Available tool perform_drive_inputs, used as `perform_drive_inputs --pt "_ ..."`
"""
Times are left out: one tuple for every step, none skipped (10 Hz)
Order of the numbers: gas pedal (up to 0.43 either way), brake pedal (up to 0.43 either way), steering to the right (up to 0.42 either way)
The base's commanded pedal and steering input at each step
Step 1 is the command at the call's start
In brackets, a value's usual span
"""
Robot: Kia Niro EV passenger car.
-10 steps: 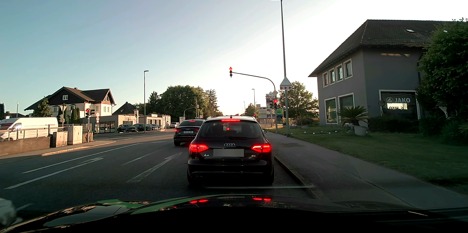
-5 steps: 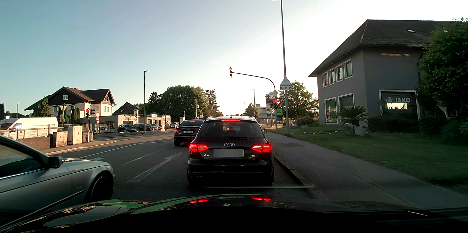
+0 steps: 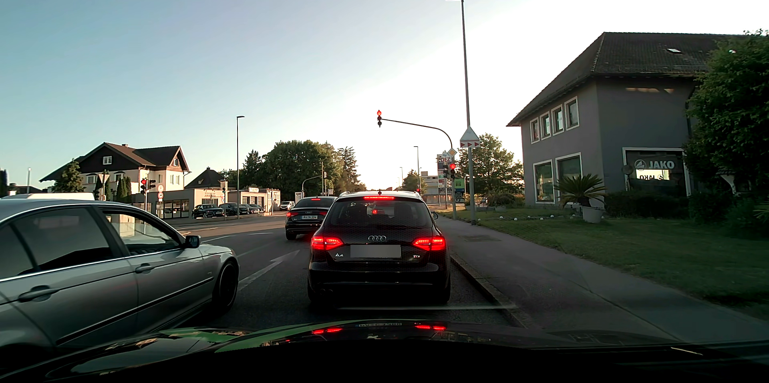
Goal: Follow the waypoints while adhering to traffic rules and regulations
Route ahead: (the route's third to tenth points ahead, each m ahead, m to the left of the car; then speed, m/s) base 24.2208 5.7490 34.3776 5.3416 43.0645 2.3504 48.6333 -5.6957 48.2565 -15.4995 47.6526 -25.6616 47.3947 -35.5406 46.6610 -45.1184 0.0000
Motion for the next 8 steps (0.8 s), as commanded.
perform_drive_inputs --pt "0.0 0.25 -0.001" --pt "0.0 0.25 -0.001" --pt "0.0 0.25 -0.001" --pt "0.0 0.25 -0.001" --pt "0.0 0.25 -0.001" --pt "0.0 0.256 -0.001" --pt "0.0 0.25 -0.001" --pt "0.0 0.256 0.0"
